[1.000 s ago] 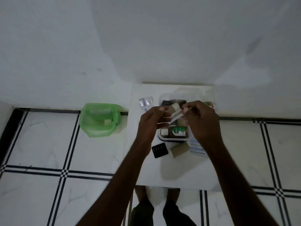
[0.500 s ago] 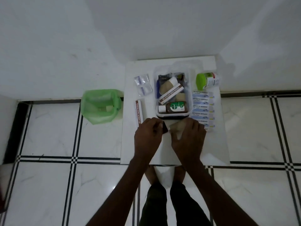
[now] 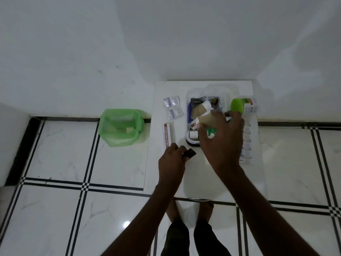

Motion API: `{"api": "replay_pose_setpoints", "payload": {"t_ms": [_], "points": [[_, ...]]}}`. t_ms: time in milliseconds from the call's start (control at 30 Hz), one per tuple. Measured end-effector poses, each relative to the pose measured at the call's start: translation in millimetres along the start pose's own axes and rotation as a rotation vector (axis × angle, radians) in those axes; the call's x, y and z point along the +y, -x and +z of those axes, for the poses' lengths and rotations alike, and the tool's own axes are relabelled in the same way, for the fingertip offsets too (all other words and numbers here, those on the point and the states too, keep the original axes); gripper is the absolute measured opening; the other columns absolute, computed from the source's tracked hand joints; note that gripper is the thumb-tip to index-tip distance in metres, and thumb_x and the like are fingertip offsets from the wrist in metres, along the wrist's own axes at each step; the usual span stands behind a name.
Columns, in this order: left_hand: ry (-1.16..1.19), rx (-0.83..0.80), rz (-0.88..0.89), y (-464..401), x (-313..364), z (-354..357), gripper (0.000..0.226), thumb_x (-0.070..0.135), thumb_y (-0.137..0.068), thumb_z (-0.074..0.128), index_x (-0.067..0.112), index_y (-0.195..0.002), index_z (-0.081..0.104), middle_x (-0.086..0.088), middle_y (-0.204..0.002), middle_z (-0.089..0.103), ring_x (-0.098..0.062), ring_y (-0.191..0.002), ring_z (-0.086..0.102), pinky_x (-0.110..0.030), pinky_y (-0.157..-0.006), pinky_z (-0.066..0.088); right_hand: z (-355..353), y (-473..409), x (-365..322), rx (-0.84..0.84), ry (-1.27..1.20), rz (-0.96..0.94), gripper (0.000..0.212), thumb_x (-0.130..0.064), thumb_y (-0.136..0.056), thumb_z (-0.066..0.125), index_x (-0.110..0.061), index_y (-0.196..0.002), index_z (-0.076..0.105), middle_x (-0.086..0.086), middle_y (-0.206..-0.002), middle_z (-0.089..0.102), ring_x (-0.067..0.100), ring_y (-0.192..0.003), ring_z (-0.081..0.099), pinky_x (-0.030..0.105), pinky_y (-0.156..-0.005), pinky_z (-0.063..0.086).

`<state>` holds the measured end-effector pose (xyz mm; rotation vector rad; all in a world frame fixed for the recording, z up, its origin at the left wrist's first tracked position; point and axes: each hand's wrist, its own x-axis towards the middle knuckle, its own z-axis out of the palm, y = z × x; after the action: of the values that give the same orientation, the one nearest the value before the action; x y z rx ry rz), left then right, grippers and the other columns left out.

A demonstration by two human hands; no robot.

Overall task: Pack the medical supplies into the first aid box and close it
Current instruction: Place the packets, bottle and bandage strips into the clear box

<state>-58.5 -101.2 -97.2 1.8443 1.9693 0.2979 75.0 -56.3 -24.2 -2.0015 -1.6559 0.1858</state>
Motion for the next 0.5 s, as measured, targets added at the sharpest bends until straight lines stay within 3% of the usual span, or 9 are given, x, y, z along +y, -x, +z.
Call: {"api": "replay_pose_setpoints", "payload": {"t_ms": [100,200,267,400,500], "points": [[0.066,0.061,-0.053,-0.1,0.4,-19.3,0.011,0.024,-0.091,0.067,0.021,-0.098,0.075,0.001,-0.089,0.061,-0.018,-0.082,0.061,-0.027,-0.060,0.041,27.6,-26.7,0.9,-0.165,0.164,-0.031,0.043,-0.040,-0.086,0.065,-0.012,-0.118,0.061,0.017,-0.124,0.053,0.031,-0.107,0.054,0.040,-0.084,0.051],[0.134,0.145,-0.114,-2.1,-4.4,-35.9,0.010,0.024,-0.089,0.069,0.025,-0.097,0.075,0.005,-0.090,0.062,-0.017,-0.082,0.062,-0.028,-0.061,0.043,46.6,-33.5,6.9,-0.308,0.334,-0.074,0.032,-0.031,-0.087,0.065,-0.010,-0.111,0.066,0.019,-0.118,0.060,0.035,-0.107,0.055,0.043,-0.087,0.046],[0.172,0.211,-0.122,-5.8,-6.1,-47.3,0.012,0.025,-0.089,0.068,0.027,-0.098,0.075,0.006,-0.089,0.062,-0.017,-0.079,0.064,-0.031,-0.062,0.049,50.0,-34.4,8.9,-0.336,0.379,-0.095,0.026,-0.027,-0.085,0.065,-0.011,-0.106,0.068,0.019,-0.114,0.062,0.036,-0.107,0.055,0.042,-0.086,0.046],[0.261,0.338,-0.116,-28.5,3.0,-75.2,0.012,0.021,-0.090,0.069,0.023,-0.100,0.075,0.003,-0.087,0.062,-0.018,-0.071,0.063,-0.029,-0.061,0.045,46.7,-36.0,9.3,-0.357,0.321,-0.134,0.032,-0.022,-0.084,0.064,-0.009,-0.112,0.066,0.019,-0.121,0.061,0.036,-0.111,0.055,0.043,-0.089,0.048],[0.284,0.394,-0.044,-64.0,18.9,-87.7,0.014,0.021,-0.089,0.068,0.019,-0.102,0.075,-0.001,-0.088,0.067,-0.022,-0.077,0.065,-0.033,-0.067,0.049,43.0,-33.4,10.4,-0.323,0.247,-0.184,0.028,-0.019,-0.087,0.057,-0.006,-0.110,0.065,0.018,-0.114,0.065,0.035,-0.107,0.057,0.044,-0.088,0.049]]}}
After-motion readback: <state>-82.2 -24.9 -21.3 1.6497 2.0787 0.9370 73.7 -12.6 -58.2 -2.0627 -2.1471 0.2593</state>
